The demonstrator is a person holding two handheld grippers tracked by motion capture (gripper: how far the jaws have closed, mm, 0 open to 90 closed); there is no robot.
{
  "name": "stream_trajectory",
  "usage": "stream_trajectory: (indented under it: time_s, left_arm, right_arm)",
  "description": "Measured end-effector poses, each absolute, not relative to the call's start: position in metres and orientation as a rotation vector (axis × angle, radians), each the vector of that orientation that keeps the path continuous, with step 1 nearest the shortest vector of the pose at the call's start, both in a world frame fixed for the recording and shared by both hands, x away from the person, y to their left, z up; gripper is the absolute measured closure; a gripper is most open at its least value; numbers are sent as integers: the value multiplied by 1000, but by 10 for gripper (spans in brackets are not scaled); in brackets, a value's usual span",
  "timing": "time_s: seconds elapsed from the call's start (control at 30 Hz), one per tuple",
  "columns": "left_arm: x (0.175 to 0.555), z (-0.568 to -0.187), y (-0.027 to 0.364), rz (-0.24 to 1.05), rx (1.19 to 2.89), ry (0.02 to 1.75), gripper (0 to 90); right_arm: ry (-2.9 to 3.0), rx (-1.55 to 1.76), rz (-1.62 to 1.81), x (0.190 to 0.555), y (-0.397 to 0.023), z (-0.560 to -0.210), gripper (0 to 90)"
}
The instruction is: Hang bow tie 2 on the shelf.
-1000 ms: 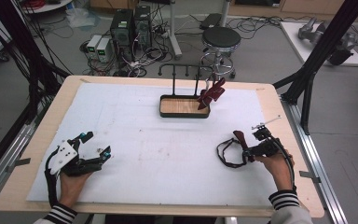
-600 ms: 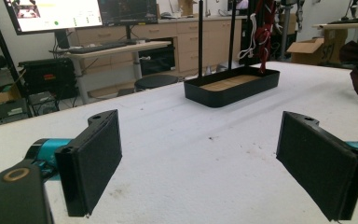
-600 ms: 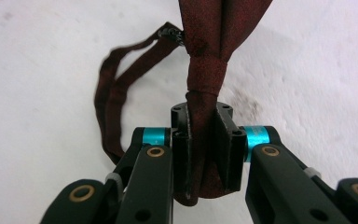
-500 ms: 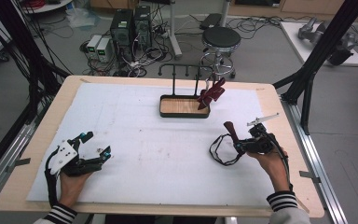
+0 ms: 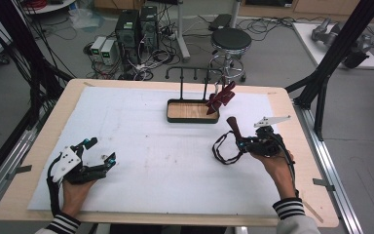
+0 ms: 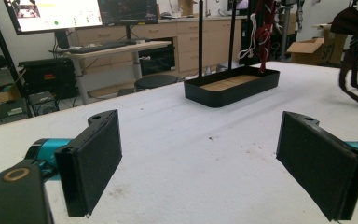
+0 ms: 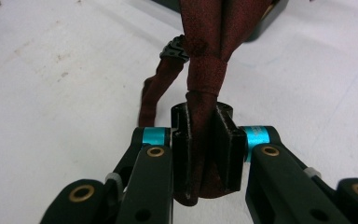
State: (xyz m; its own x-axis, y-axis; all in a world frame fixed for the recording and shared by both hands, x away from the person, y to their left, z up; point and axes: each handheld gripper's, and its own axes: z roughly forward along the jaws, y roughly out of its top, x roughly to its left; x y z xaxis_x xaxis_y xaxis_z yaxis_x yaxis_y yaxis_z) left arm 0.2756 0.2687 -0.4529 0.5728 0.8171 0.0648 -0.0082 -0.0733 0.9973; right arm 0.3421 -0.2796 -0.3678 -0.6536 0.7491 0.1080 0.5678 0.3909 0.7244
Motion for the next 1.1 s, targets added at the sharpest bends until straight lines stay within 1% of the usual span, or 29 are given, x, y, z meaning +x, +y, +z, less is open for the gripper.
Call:
stream_trajectory:
  time_s: [0.77, 1.1]
  left_arm:
    - [276, -453, 269, 787, 1500, 720, 143]
    - [276, -453, 270, 783, 1500, 722, 143]
  right_arm:
    - [2301, 1012, 1295, 367, -222, -327, 787]
    - [2268, 988, 1347, 380, -202, -317, 787]
